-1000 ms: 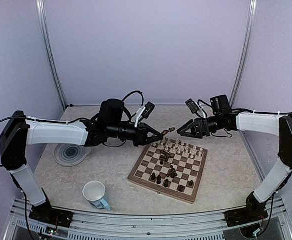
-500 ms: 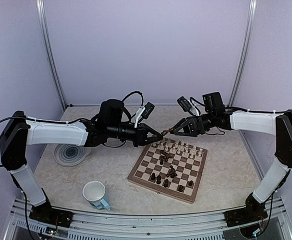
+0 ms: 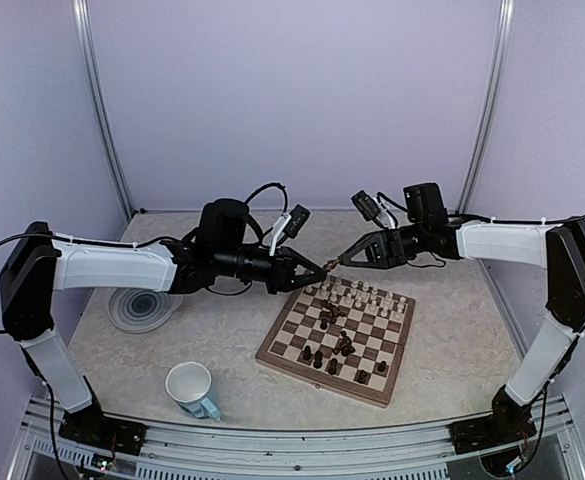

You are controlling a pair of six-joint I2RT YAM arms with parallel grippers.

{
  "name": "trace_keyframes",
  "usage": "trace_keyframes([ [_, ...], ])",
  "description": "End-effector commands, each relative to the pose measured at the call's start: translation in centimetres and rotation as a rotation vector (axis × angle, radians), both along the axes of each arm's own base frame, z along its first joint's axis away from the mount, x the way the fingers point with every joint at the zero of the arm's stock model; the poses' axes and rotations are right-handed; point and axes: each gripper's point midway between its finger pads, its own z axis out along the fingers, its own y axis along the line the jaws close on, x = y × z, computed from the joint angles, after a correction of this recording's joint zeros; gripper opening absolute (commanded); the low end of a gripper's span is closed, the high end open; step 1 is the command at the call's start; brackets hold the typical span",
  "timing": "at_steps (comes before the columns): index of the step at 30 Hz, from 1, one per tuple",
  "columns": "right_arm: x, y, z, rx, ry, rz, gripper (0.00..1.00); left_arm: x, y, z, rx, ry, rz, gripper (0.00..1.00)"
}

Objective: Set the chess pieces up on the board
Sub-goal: Pick up the bishop from the chess pile, then place the bishop on c8.

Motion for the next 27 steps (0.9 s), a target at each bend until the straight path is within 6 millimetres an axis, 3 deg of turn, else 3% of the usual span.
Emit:
trace_keyframes([
  [1, 0.6, 0.6, 0.4, 0.010, -0.025, -0.001, 0.16, 0.0, -0.3, -0.3, 0.001, 0.004, -0.009, 0.06],
  [9, 2.0, 0.7, 0.4, -0.050, -0.149, -0.067, 0.05, 0.2, -0.2, -0.6, 0.014, 0.004, -0.003, 0.06],
  [17, 2.9, -1.5, 1.5, -0.178, -0.397, -0.157, 0.04, 0.9, 0.7, -1.1, 0.032, 0.009, 0.028, 0.06],
  [22, 1.6, -3.8, 0.6, -0.345, -0.638, -0.201, 0.05, 3.7, 2.8, -0.5, 0.045, 0.001, 0.123, 0.06],
  [27, -2.3, -4.7, -1.8, -0.445, -0.719, -0.096, 0.05, 8.0, 6.0, -0.2, 0.045, 0.017, 0.244, 0.06],
])
